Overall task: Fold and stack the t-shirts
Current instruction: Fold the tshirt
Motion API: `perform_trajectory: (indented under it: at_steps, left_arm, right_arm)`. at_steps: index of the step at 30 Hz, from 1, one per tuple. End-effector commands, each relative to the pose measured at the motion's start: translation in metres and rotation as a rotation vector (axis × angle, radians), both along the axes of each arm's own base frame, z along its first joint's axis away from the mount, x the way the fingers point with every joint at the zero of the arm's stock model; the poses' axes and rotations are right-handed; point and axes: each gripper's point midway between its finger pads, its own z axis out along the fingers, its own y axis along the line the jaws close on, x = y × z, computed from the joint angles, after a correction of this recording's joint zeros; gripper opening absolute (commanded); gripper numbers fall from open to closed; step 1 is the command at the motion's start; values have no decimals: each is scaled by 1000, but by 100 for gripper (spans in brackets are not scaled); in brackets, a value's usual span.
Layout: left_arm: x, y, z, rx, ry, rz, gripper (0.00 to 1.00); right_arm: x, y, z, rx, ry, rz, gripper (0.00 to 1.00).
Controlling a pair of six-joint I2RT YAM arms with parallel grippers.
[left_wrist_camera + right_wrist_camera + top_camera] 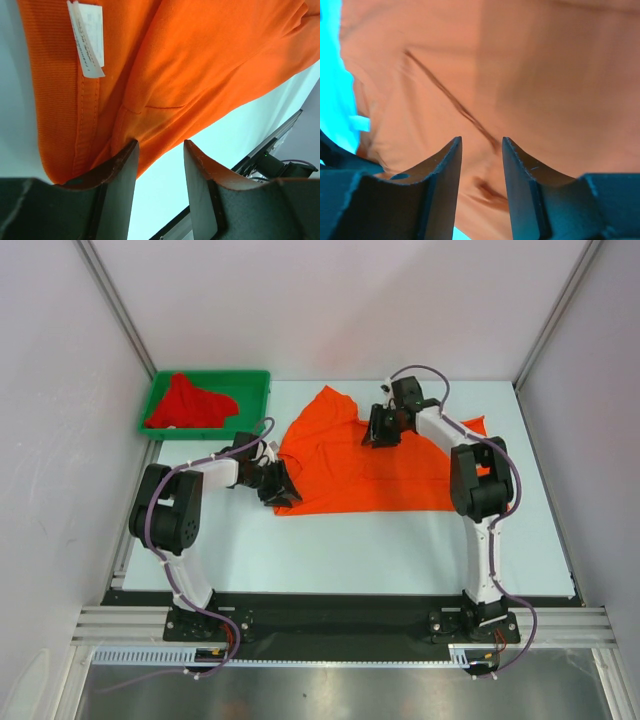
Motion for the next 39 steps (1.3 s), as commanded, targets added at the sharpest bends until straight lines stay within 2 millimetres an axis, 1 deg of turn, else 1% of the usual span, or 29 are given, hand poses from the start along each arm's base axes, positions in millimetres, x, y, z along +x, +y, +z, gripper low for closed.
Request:
perform_trajectory:
  at_steps: [1, 2, 3, 4, 6, 7, 8, 9, 10, 11, 12, 13, 14, 15, 16, 17, 19, 20, 21, 23, 24, 27, 29, 30, 31, 32, 35, 37, 39]
  left_arm:
    - [-7, 6, -17, 40, 39, 14, 48]
    - [-7, 8, -17, 53, 34, 20, 48]
    - [-7, 9, -17, 59, 33, 20, 48]
    - [-7, 9, -15, 59, 25, 19, 48]
    - [-2, 10, -2, 69, -23, 20, 47]
    - [-1, 13, 3, 87, -43, 16, 48]
    - [4, 16, 18, 97, -91, 19, 48]
    - [9, 21, 27, 131, -126, 24, 48]
    - [11, 24, 34, 151, -152, 26, 49]
    - [15, 28, 43, 175, -180, 33, 49]
    - [19, 37, 54, 226, -218, 48, 50]
    - [20, 42, 58, 247, -233, 55, 50]
    - [22, 45, 63, 267, -246, 60, 51]
    - [20, 47, 69, 271, -262, 57, 52]
    - [19, 46, 69, 267, -259, 52, 55]
    - [16, 44, 69, 255, -251, 49, 56]
    - [6, 42, 63, 236, -203, 47, 57]
    - [3, 43, 59, 237, -188, 57, 61]
    - [-3, 44, 51, 241, -166, 66, 63]
    - [-11, 45, 42, 244, -129, 61, 70]
    - [-16, 45, 37, 241, -109, 55, 70]
    - [-22, 45, 26, 238, -72, 48, 71]
    - [-25, 44, 19, 233, -43, 43, 71]
    - [-25, 42, 17, 218, -34, 43, 71]
    - [-25, 40, 15, 209, -25, 43, 71]
    - [-25, 39, 10, 206, -4, 42, 71]
    - [-22, 35, 6, 194, 18, 43, 70]
    - [-24, 37, -1, 198, 45, 48, 68]
    - [-28, 38, -4, 203, 65, 57, 68]
  right_arm:
    - [-10, 3, 22, 44, -47, 74, 42]
    - [-12, -2, 22, 39, -37, 60, 43]
    - [-12, -14, 24, 40, -27, 23, 43]
    - [-11, -20, 26, 47, -21, -3, 43]
    - [-16, -36, 25, 72, 35, -67, 45]
    - [-15, -53, 34, 85, 34, -108, 45]
    - [-19, -62, 36, 93, 48, -126, 46]
    - [-21, -70, 41, 101, 51, -142, 46]
    - [-27, -89, 47, 99, 50, -176, 47]
    - [-35, -98, 51, 90, 62, -187, 48]
    - [-40, -109, 51, 76, 70, -207, 49]
    - [-50, -120, 56, 65, 69, -221, 50]
    - [-59, -139, 55, 53, 96, -258, 51]
    - [-66, -144, 55, 40, 104, -268, 52]
    - [-78, -170, 57, 30, 114, -324, 55]
    - [-85, -181, 55, 7, 121, -356, 58]
    - [-100, -202, 54, -14, 131, -414, 63]
    - [-115, -211, 51, -22, 145, -440, 67]
    - [-122, -229, 48, -23, 157, -493, 68]
    - [-134, -244, 44, -23, 166, -545, 70]
    - [-144, -254, 41, -20, 173, -584, 71]
    - [-156, -268, 33, -28, 186, -643, 73]
    - [-162, -286, 28, -17, 188, -707, 74]
    - [-170, -289, 22, -10, 196, -730, 74]
    - [-170, -302, 21, -5, 179, -770, 73]
    - [-172, -305, 18, 4, 180, -783, 74]
    - [-178, -317, 3, 0, 203, -814, 73]
    - [-180, -319, -4, 6, 216, -822, 72]
    - [-182, -326, -7, -4, 215, -848, 71]
